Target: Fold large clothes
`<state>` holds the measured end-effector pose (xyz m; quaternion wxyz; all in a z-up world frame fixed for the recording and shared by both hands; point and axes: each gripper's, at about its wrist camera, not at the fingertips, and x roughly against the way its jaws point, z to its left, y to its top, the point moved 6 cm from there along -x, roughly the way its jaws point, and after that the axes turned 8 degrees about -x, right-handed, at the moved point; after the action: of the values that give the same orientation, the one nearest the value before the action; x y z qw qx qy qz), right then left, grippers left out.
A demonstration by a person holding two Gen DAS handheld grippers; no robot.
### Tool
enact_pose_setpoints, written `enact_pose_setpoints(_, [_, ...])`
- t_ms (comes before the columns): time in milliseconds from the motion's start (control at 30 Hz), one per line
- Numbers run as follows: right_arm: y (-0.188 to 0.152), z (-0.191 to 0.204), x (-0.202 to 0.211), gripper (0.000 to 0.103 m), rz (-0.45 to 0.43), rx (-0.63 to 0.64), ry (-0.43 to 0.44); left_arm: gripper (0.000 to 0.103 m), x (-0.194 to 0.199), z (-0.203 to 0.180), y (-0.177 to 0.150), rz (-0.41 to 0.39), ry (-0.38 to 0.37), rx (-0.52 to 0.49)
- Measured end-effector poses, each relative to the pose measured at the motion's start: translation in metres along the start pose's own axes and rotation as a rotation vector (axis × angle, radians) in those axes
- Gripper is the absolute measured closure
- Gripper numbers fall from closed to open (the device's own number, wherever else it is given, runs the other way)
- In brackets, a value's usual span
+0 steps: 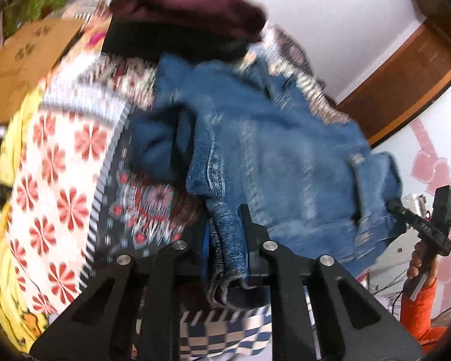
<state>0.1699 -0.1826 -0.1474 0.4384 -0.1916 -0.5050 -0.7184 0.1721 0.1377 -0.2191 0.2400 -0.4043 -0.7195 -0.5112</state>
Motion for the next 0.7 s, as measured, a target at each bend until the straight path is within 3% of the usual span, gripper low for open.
enact_pose_setpoints(200, [0.066,0.011,0.009,0.090,-0.103,0.025,0.019,0.089,0.036,-0.014,0.069,-0.159,-0.019,-0.033])
enact_pose_setpoints(300, [0.112,0.001,0.004,0.090,-0.175,-0.007,-0.016,0.089,0.039,-0.013,0.112,-0.219,0.030,-0.053])
enact_pose_setpoints(367, [0.133,-0.008,-0.010,0.090,-0.173,-0.039,-0.032,0.089,0.028,-0.006,0.138,-0.228,0.060,-0.037])
enact_pose_setpoints(533, [0.164,-0.022,-0.063,0.088,-0.069,-0.078,-0.112,0.088,-0.039,0.031,0.178,-0.139,0.161,0.044])
enact_pose_setpoints(633, [0.176,-0.040,-0.062,0.087,-0.125,-0.128,-0.218,0.087,-0.074,0.046,0.178,-0.047,0.192,0.074])
enact_pose_setpoints(700, [0.180,-0.051,-0.053,0.084,-0.142,-0.176,-0.230,0.084,-0.094,0.052,0.174,0.025,0.186,0.081])
